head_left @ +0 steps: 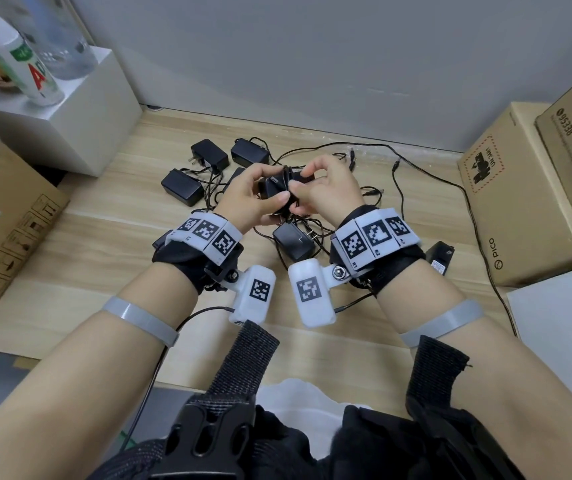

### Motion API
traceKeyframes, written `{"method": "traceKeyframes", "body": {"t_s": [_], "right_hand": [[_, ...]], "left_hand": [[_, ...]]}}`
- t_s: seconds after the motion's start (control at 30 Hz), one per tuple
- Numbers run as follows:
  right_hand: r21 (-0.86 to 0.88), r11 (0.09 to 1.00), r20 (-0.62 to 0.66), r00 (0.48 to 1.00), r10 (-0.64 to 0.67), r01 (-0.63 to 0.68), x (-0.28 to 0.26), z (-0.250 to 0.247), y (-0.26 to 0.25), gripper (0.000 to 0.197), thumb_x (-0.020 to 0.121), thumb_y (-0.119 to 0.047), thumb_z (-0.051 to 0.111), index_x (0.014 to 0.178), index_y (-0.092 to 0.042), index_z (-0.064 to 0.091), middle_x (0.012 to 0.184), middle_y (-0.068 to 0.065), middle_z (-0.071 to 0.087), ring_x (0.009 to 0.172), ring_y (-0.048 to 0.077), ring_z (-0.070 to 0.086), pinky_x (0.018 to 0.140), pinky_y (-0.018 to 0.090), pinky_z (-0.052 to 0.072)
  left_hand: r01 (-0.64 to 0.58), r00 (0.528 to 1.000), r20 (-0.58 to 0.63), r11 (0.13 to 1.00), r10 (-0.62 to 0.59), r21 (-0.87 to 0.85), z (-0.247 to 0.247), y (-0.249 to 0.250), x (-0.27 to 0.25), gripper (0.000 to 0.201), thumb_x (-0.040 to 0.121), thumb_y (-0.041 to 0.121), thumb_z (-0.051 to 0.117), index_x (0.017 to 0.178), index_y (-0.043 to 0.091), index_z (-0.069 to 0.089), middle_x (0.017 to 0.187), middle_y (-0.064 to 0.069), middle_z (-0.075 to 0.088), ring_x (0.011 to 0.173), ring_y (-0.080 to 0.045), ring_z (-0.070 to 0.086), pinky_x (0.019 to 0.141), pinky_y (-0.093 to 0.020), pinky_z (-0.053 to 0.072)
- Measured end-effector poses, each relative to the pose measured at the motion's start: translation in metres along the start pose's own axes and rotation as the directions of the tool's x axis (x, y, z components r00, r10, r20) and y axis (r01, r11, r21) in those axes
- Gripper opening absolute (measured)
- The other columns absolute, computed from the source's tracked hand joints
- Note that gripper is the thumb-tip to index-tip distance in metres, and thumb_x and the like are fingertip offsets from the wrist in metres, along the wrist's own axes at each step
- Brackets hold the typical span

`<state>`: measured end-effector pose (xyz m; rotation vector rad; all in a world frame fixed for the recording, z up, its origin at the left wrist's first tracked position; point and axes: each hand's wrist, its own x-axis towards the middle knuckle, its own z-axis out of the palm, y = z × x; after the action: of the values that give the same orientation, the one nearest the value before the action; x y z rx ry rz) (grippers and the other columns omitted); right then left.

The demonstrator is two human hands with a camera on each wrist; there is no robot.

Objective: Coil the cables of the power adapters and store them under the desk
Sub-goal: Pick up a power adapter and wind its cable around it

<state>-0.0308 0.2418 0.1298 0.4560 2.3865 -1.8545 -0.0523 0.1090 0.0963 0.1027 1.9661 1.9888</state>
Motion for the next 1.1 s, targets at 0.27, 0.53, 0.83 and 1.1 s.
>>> {"method": "traceKeyframes", "body": {"t_s": [0.27,0.53,0.83,1.1], "right_hand": [[-0.572,0.781,0.137,0.968,-0.208,0.249,-0.005,0.007,-0.001,0.022,0.087,-0.029,0.058,0.09,-0.021,0.038,0.097,0.007,0.064,0.079,0.033,0.064,0.074,0.042,0.052],[-0.826,0.531,0.122,0.98,-0.155,0.187,-0.002,0.006,-0.005,0.009,0.09,-0.032,0.052,0.091,-0.023,0.05,0.108,0.007,0.061,0.101,0.029,0.057,0.075,0.033,0.037],[-0.505,0.831,0.065,0.971,-0.231,0.232,0.013,0.001,0.0,0.028,0.084,-0.02,0.061,0.063,-0.024,0.043,0.067,-0.008,0.052,0.071,0.018,0.051,0.073,0.033,0.043],[0.078,0.997,-0.025,0.999,0.028,-0.026,0.018,-0.018,0.028,0.019,0.095,-0.007,0.045,0.08,-0.018,0.043,0.068,0.0,0.047,0.049,0.01,0.04,0.037,0.017,0.036]], "left_hand": [[-0.008,0.994,0.109,0.98,-0.014,0.199,0.005,-0.002,0.003,0.038,0.081,-0.014,0.056,0.102,0.018,0.053,0.088,0.004,0.056,0.081,-0.013,0.059,0.075,-0.039,0.057],[0.077,0.99,0.112,0.99,-0.09,0.118,0.005,-0.011,0.001,0.035,0.082,-0.014,0.055,0.101,0.017,0.054,0.092,0.003,0.052,0.093,-0.021,0.056,0.07,-0.038,0.059],[0.065,0.963,0.241,0.976,-0.116,0.209,0.008,-0.019,-0.01,0.033,0.08,-0.015,0.058,0.102,0.01,0.051,0.095,-0.008,0.055,0.085,-0.019,0.061,0.062,-0.025,0.058],[0.138,0.962,0.223,0.986,-0.155,0.094,-0.005,-0.007,-0.005,0.032,0.084,-0.003,0.059,0.107,0.017,0.049,0.084,0.003,0.062,0.062,-0.003,0.061,0.055,-0.022,0.051]]}}
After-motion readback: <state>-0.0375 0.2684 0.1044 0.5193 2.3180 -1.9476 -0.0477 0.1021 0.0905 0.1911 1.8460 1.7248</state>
